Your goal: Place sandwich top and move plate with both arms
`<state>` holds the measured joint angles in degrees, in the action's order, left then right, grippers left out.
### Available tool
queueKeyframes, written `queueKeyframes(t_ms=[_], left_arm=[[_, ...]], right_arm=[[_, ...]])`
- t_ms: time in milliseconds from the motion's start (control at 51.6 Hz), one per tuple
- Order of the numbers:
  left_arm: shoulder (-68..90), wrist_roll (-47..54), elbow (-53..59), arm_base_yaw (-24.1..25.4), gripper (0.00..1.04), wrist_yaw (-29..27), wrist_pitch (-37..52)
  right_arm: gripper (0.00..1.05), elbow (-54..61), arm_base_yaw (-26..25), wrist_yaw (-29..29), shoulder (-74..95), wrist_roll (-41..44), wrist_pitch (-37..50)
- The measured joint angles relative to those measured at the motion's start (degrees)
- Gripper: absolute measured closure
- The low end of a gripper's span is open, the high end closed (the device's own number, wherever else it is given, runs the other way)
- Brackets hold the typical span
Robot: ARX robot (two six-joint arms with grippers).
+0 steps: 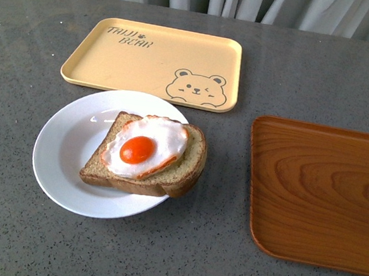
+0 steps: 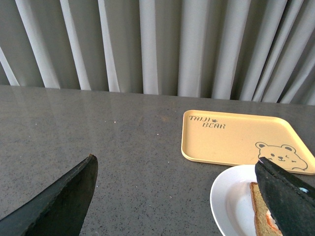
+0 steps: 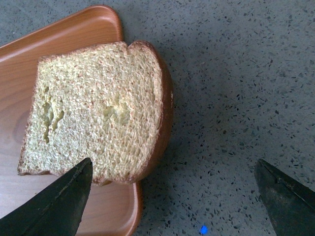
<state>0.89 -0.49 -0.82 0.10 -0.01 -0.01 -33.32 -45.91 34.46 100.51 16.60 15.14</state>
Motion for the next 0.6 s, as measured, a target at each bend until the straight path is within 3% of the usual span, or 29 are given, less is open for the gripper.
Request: queueKeyframes(t_ms=[523, 601], left_arm=[[0.0, 0.0, 0.0, 0.0, 0.09, 0.0, 0.0], [0.0, 0.0, 0.0, 0.0, 0.09, 0.0, 0.0]], right_arm=[[0.09, -2.3, 6.4, 0.1, 9.5, -8.2, 8.2], [0.17, -2.4, 6.9, 0.0, 9.9, -9.0, 8.5]])
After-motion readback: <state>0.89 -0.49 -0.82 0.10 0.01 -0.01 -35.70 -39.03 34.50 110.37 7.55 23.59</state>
